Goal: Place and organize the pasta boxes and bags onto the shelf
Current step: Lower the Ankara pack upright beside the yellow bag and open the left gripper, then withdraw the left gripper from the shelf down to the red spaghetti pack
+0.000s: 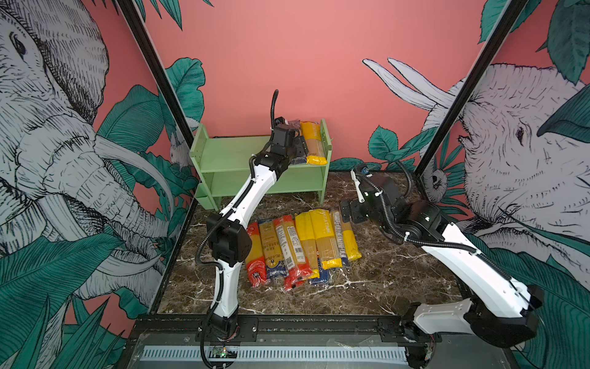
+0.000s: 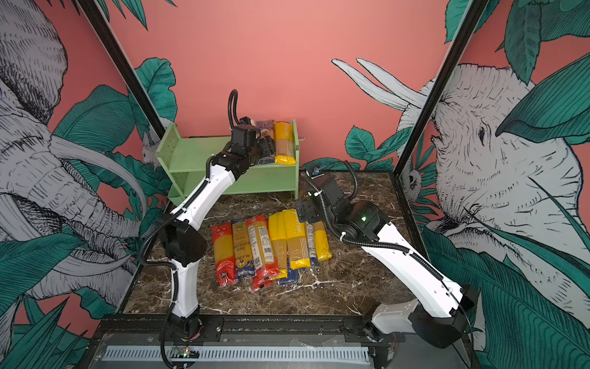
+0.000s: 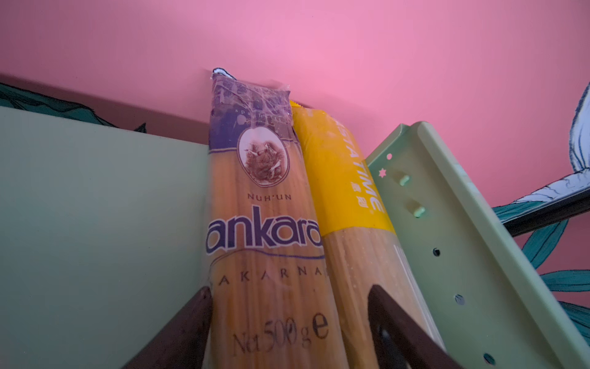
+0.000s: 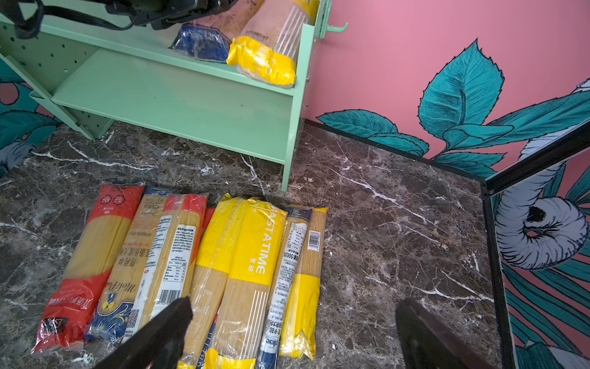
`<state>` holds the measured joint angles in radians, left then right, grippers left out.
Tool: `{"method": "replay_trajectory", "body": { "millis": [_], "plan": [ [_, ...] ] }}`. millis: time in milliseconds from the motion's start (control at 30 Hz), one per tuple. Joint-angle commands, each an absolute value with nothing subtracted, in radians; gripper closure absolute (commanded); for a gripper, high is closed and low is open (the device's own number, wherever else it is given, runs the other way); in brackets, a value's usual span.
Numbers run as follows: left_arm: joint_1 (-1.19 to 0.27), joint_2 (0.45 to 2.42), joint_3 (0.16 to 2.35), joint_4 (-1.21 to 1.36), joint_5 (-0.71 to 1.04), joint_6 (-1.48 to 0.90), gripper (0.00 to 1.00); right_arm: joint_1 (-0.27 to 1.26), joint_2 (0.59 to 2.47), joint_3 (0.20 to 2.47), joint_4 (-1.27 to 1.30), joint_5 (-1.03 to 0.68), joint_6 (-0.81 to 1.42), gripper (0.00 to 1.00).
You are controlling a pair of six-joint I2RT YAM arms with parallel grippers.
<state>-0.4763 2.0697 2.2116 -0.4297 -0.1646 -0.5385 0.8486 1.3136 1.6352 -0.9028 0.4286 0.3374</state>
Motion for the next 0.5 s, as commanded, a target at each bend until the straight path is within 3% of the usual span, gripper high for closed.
{"method": "replay_trajectory", "body": {
  "millis": [0,200,467],
  "plan": [
    [-0.477,1.958,2.178,-0.388,-0.157,-0.532,0.22,0.845,1.289,1.625,-0.893,0.428,0.354,0.01],
    [-0.478,1.838,2.060,-0.371,-0.152,-0.530,0.20,0.845,1.274,1.614,-0.900,0.419,0.365,0.01],
    [-0.505,1.556,1.737,-0.360,-0.204,-0.514,0.18,0.850,1.237,1.566,-0.902,0.377,0.395,0.01]
  ]
}}
